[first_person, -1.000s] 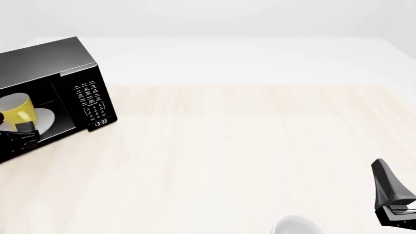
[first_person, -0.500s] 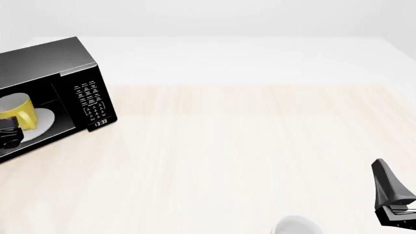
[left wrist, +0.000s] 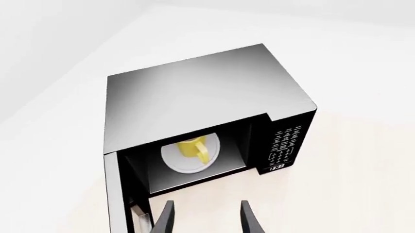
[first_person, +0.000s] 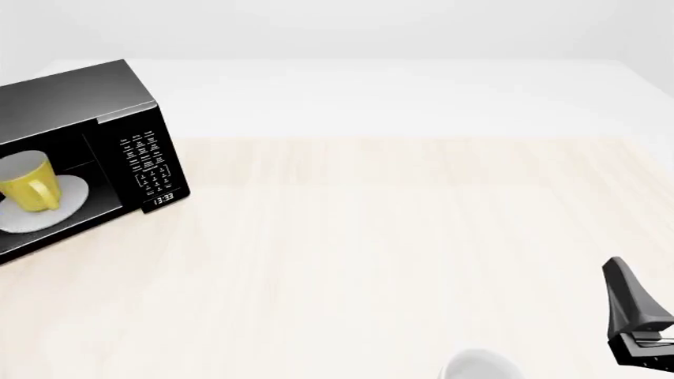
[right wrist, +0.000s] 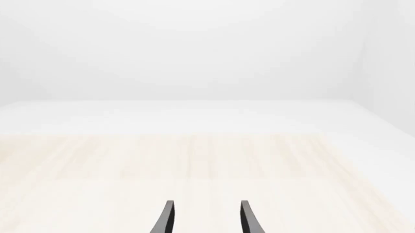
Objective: Put the yellow and white mug in the microwave and close it.
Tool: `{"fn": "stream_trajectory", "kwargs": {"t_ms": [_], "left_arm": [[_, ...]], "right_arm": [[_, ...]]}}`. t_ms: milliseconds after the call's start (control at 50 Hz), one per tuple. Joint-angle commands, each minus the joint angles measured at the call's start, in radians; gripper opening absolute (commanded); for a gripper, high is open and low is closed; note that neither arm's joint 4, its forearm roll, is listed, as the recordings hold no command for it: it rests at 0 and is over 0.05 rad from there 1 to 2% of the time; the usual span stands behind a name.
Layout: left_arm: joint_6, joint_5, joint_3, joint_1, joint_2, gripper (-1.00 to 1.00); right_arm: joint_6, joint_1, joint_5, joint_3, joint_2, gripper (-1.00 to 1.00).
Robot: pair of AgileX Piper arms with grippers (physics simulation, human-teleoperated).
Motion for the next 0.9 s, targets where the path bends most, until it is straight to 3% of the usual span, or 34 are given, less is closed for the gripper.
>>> {"fn": "stream_trajectory", "kwargs": {"t_ms": [20, 380, 460, 900], "left_arm": [[-0.065, 0.133, -0.095, 0.025, -0.059, 1.00], [-0.104, 0.239, -0.184, 0.109, -0.116, 1.00], [-0.112, 0.253, -0.207, 0.179, -0.124, 1.00], [-0.133, 0.274, -0.255, 0.379, -0.071, 1.00]], "right_arm": [[0.000, 0.000, 0.000, 0.001, -0.001, 1.00], [0.000, 0.000, 0.000, 0.001, -0.001, 1.00], [0.000, 0.000, 0.000, 0.001, -0.001, 1.00], [0.000, -0.001, 0.000, 0.001, -0.001, 1.00]]}}
